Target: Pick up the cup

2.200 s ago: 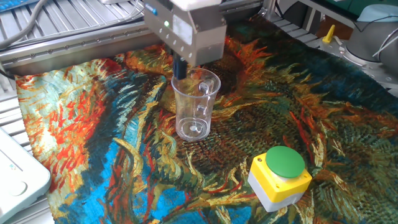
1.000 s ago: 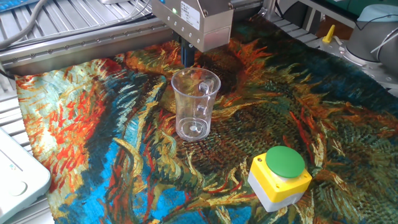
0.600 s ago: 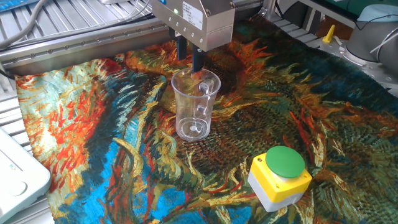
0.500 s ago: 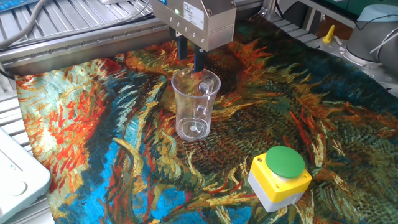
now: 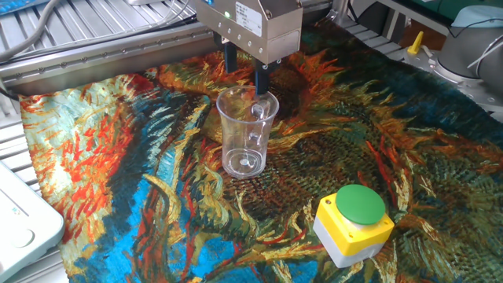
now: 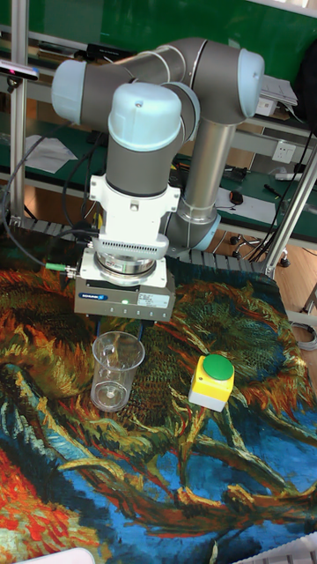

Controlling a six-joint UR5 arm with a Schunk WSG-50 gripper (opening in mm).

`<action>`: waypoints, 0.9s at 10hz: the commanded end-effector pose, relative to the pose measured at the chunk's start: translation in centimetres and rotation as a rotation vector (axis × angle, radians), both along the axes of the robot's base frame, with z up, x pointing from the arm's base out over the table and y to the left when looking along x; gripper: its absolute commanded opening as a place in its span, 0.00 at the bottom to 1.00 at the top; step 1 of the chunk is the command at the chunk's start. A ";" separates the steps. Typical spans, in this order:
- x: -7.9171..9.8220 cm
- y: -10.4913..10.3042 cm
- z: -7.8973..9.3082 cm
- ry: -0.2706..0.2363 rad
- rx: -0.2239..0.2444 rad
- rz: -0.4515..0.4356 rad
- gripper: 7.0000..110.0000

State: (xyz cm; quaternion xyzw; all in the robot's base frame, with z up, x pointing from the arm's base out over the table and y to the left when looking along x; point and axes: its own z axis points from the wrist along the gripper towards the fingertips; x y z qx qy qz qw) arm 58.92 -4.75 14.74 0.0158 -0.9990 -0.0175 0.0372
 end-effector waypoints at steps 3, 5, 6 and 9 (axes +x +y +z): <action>0.7 0.0 -0.7 -0.011 -0.011 -0.015 0.79; 1.1 0.4 -1.7 -0.016 -0.010 -0.021 0.79; 1.4 0.8 -2.2 -0.022 -0.005 -0.020 0.79; 1.3 1.2 -2.4 -0.017 0.007 -0.006 0.79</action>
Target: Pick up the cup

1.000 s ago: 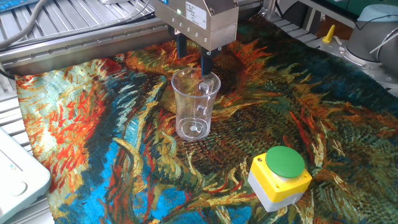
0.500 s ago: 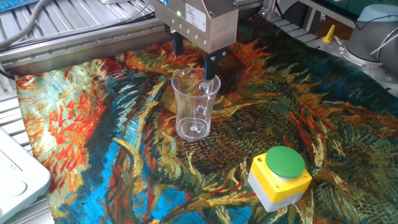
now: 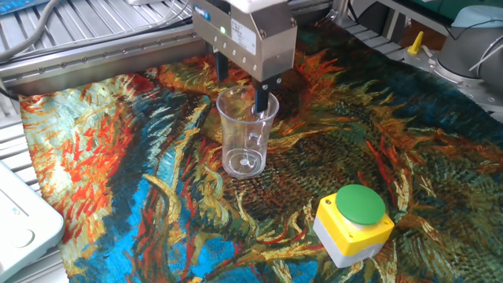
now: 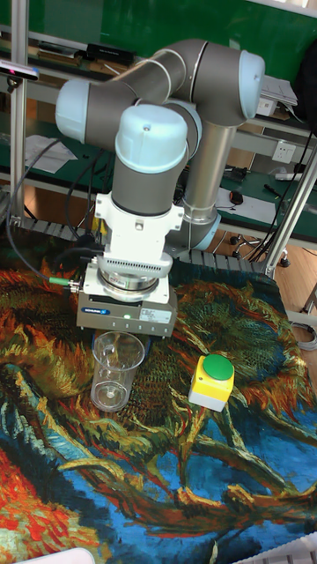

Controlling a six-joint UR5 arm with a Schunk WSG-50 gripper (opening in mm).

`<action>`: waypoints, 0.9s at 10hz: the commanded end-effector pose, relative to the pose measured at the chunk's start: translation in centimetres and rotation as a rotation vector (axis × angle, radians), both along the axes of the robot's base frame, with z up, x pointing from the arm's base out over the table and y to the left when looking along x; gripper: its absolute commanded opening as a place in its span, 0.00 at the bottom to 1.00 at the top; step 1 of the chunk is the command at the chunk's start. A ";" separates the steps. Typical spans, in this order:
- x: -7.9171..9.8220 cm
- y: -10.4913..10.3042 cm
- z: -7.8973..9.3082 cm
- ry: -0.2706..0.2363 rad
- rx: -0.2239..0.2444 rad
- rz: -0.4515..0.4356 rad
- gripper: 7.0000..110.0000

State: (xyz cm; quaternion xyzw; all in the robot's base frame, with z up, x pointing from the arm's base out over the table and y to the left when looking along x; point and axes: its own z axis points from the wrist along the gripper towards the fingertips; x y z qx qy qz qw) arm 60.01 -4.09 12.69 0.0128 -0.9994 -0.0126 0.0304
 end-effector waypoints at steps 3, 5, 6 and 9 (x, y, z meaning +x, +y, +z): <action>-0.2 0.7 -0.3 0.013 0.027 0.022 1.00; -0.2 0.8 -0.3 0.011 0.037 0.032 1.00; -0.2 0.2 -0.4 0.012 0.017 0.034 1.00; 0.2 -0.4 -1.4 0.002 -0.004 0.034 1.00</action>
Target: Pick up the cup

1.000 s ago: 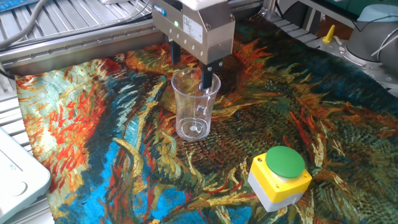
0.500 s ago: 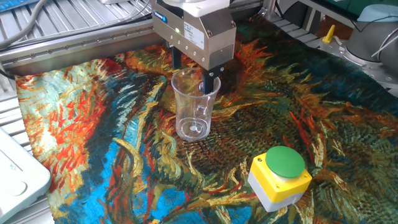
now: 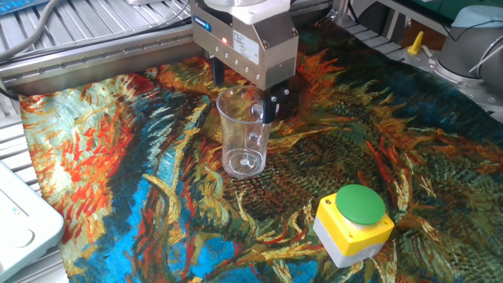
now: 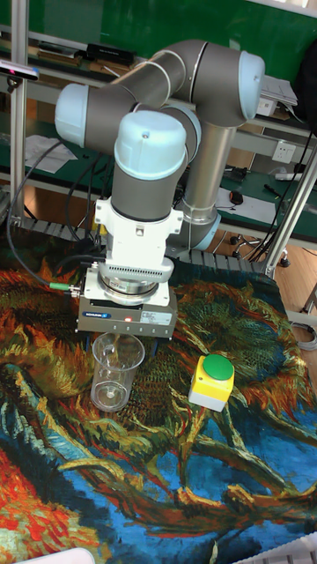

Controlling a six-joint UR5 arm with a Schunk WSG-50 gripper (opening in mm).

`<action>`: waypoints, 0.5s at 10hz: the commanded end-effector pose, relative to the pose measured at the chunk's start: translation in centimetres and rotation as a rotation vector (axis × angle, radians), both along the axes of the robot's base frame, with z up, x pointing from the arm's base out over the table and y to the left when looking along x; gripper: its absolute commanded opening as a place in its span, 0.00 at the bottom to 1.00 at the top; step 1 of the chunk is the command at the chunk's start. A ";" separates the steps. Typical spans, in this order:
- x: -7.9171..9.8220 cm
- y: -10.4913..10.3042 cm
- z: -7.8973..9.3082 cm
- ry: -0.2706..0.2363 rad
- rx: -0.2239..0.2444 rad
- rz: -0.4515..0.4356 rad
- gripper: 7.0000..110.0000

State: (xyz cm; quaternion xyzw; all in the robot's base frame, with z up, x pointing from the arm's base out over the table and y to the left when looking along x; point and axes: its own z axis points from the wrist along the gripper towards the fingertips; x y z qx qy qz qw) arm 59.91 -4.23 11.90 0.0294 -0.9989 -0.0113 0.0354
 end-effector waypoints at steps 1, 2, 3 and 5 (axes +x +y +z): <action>0.3 -0.2 -0.9 -0.009 0.005 -0.001 1.00; 0.2 -0.2 -1.0 -0.008 0.008 -0.003 1.00; 0.2 0.1 -1.0 -0.006 0.018 -0.014 0.79; 0.9 0.0 -1.1 -0.038 0.023 -0.033 0.79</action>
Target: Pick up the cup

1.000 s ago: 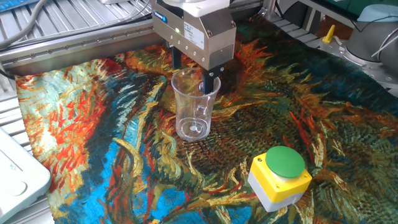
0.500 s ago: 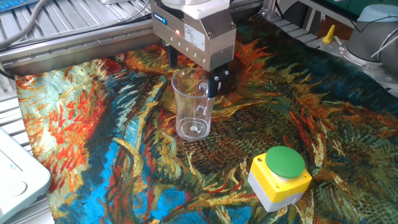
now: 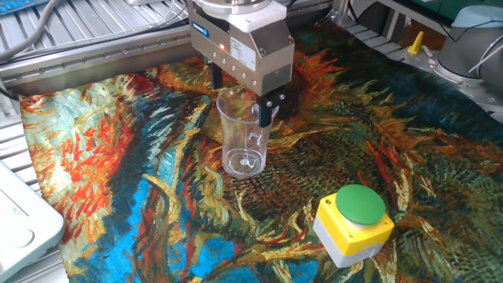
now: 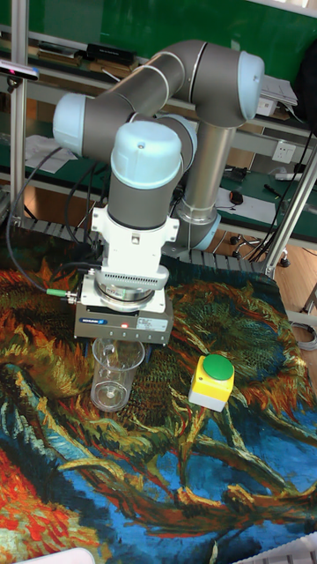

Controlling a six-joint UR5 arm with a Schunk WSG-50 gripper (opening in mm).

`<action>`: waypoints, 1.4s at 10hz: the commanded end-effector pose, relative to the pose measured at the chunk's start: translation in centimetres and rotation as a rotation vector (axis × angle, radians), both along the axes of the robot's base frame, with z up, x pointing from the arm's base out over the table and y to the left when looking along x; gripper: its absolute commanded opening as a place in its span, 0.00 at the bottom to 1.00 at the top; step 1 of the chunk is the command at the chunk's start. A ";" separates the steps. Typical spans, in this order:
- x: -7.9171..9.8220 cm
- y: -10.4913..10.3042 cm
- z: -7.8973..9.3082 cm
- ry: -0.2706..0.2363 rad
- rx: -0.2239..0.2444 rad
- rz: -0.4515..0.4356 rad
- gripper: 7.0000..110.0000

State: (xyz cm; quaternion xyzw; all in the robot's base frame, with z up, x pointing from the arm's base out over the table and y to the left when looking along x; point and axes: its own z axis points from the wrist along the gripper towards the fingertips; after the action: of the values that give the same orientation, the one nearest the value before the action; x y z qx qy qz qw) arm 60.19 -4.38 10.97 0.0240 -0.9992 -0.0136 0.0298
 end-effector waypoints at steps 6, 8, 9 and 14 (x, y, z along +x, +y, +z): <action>0.6 0.4 -0.4 -0.056 0.045 -0.020 0.79; 0.4 0.2 -1.1 -0.058 0.028 -0.012 1.00; 0.0 -0.1 -1.2 -0.050 0.016 -0.008 1.00; -1.3 -0.2 -1.2 -0.036 0.010 -0.016 1.00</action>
State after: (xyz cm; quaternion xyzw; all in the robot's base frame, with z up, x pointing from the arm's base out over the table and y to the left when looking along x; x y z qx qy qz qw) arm 59.32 -4.80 9.54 0.0208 -0.9996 -0.0130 0.0105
